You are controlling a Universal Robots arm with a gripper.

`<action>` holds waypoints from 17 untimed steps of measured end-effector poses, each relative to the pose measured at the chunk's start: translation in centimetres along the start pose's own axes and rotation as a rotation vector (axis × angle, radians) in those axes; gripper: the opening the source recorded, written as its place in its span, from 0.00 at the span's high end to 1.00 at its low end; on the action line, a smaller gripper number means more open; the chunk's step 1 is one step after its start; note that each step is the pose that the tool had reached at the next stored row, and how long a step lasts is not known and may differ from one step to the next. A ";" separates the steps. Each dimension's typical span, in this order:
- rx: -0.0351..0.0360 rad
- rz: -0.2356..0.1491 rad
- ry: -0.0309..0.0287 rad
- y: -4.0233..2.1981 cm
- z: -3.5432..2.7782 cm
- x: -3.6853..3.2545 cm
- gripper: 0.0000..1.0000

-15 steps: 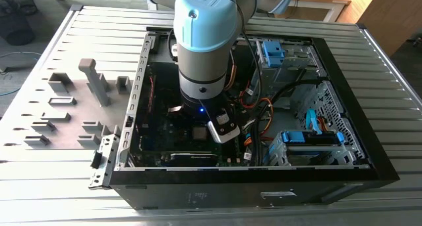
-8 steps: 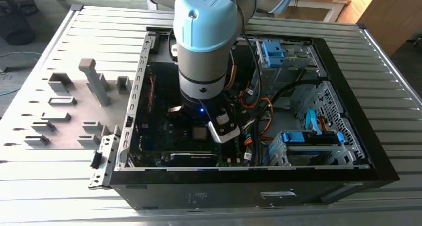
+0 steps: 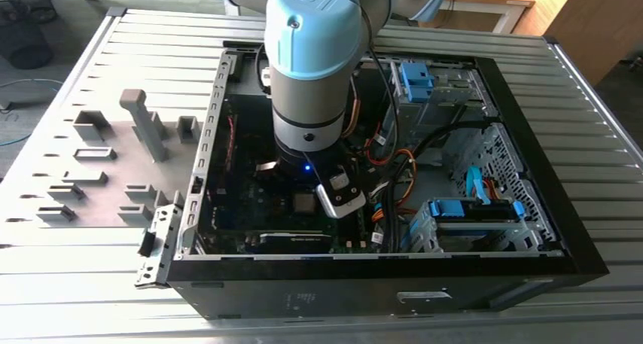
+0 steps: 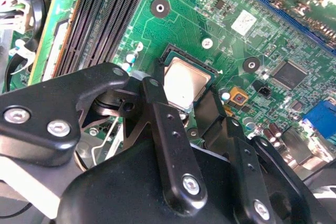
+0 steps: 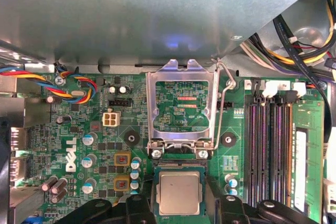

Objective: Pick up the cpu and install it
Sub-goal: 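Pick up the cpu and move it towards the insertion slot, then place the cpu into insertion slot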

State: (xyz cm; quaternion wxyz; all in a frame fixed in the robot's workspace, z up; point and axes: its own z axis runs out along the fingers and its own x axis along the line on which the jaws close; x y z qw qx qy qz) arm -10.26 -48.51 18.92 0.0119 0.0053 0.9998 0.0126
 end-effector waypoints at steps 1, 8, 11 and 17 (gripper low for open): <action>-0.0001 0.000 0.0000 0.00 0.00 0.00 0.53; -0.0003 0.000 0.0002 0.01 0.01 -0.08 0.53; 0.0000 0.000 0.0003 0.00 0.07 -0.08 0.53; -0.0003 0.000 0.0001 0.01 0.10 -0.08 0.53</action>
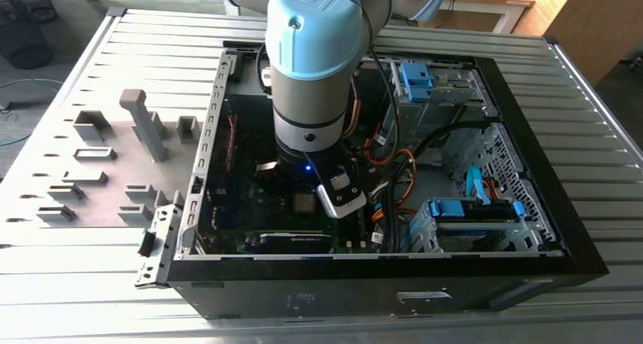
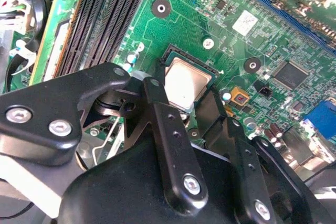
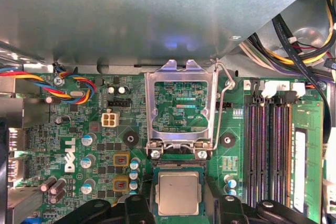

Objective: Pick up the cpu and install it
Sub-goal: 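Place the cpu into insertion slot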

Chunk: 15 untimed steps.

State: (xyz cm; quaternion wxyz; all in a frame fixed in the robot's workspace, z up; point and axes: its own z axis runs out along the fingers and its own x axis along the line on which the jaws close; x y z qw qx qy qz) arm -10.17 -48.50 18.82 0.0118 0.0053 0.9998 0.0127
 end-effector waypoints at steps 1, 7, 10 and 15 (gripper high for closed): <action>0.0000 0.000 0.0000 0.00 0.00 0.00 0.53; -0.0001 0.000 -0.0001 0.00 0.02 0.00 0.53; -0.0014 0.000 -0.0004 0.02 0.08 -0.01 0.47; -0.0001 0.000 -0.0001 0.00 0.04 0.00 0.40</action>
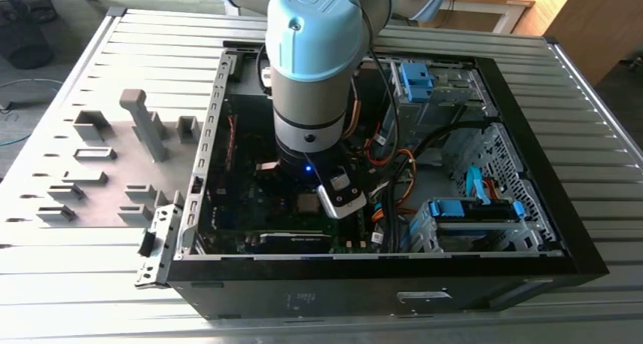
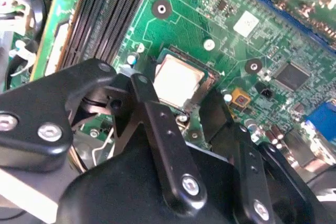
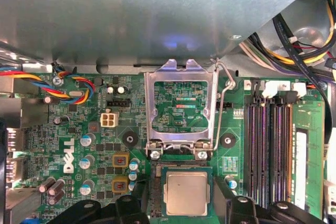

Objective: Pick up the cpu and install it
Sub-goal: 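Place the cpu into insertion slot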

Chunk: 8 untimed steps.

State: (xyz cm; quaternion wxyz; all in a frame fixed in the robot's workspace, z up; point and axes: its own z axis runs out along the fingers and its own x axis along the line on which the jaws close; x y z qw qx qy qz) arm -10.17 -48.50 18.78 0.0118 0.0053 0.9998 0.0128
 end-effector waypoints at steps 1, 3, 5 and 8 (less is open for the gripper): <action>0.0001 0.000 0.0000 0.00 0.00 0.00 0.40; -0.0001 0.000 0.0000 0.00 0.03 0.00 0.40; -0.0001 0.000 0.0000 0.00 0.05 0.00 0.40; 0.0000 0.000 0.0000 0.00 0.06 0.00 0.40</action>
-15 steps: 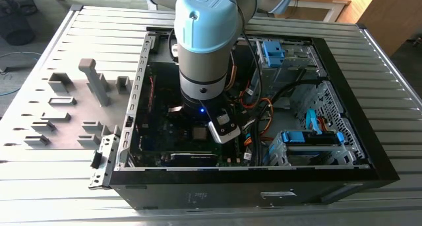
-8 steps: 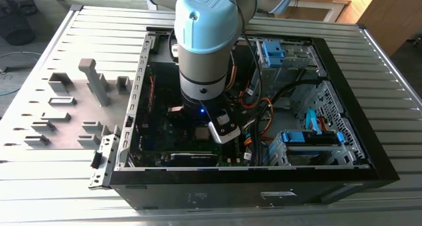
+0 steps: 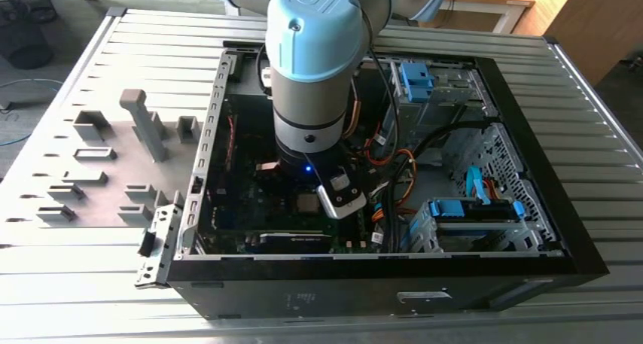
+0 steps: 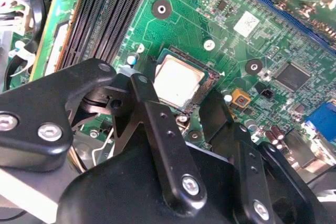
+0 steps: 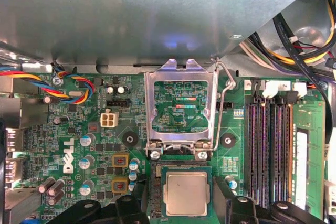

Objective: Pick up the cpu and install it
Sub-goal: 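Place the cpu into insertion slot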

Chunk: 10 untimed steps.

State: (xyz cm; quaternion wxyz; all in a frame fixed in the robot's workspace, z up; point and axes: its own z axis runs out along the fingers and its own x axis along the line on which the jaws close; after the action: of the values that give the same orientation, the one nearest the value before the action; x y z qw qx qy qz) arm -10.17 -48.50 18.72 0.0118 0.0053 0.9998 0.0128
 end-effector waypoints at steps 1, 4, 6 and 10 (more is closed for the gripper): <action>0.0000 0.000 0.0000 0.00 0.00 0.00 0.40; -0.0001 0.000 -0.0001 0.00 0.01 0.00 0.40; 0.0000 0.000 0.0000 0.00 0.01 0.00 0.40; -0.0003 0.000 -0.0001 0.01 0.04 -0.01 0.39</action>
State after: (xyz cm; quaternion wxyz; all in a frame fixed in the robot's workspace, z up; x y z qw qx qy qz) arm -10.16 -48.49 18.69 0.0119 0.0052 0.9998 0.0130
